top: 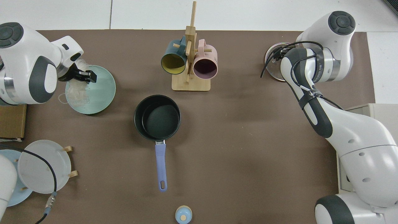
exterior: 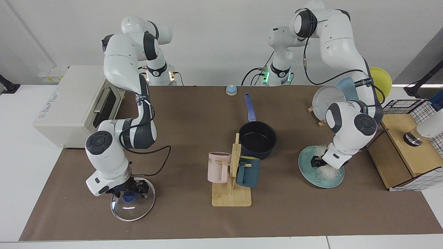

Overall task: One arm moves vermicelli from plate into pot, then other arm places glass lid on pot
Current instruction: 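Grasp the white vermicelli with the left gripper and lift it, then carry the vermicelli over the black pot while the right gripper reaches the lid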

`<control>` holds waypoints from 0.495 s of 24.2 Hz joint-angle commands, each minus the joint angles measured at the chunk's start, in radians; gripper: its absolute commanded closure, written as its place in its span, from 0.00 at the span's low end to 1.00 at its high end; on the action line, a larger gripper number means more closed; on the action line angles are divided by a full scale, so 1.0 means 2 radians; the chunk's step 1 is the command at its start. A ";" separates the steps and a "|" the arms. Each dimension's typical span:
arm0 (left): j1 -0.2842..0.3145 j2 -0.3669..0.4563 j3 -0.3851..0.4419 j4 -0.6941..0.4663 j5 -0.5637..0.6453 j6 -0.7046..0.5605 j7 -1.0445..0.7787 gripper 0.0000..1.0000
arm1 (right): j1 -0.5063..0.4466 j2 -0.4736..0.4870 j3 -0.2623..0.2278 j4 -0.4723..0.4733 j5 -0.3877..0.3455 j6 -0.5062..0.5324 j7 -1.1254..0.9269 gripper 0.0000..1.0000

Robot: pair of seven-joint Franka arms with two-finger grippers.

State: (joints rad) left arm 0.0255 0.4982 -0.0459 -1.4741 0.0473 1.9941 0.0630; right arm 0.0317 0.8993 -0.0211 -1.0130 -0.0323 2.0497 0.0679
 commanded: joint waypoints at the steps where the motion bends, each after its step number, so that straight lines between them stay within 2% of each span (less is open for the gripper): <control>1: -0.009 -0.063 -0.008 -0.020 0.003 -0.052 -0.002 1.00 | -0.003 -0.011 0.004 -0.017 0.001 0.016 -0.009 0.91; 2: -0.011 -0.071 -0.008 -0.027 0.003 -0.059 -0.002 1.00 | -0.002 -0.011 0.004 -0.017 0.001 0.017 -0.008 1.00; 8: -0.019 -0.133 -0.010 -0.116 -0.001 -0.022 -0.012 1.00 | -0.003 -0.015 0.004 -0.017 0.002 0.017 -0.008 1.00; 12: -0.036 -0.149 -0.011 -0.143 -0.001 -0.008 -0.041 1.00 | -0.004 -0.029 0.004 -0.017 0.005 0.008 -0.008 1.00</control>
State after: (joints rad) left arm -0.0066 0.2829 -0.0763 -1.6352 0.0467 1.9184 0.0471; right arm 0.0321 0.8956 -0.0214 -1.0130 -0.0328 2.0627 0.0679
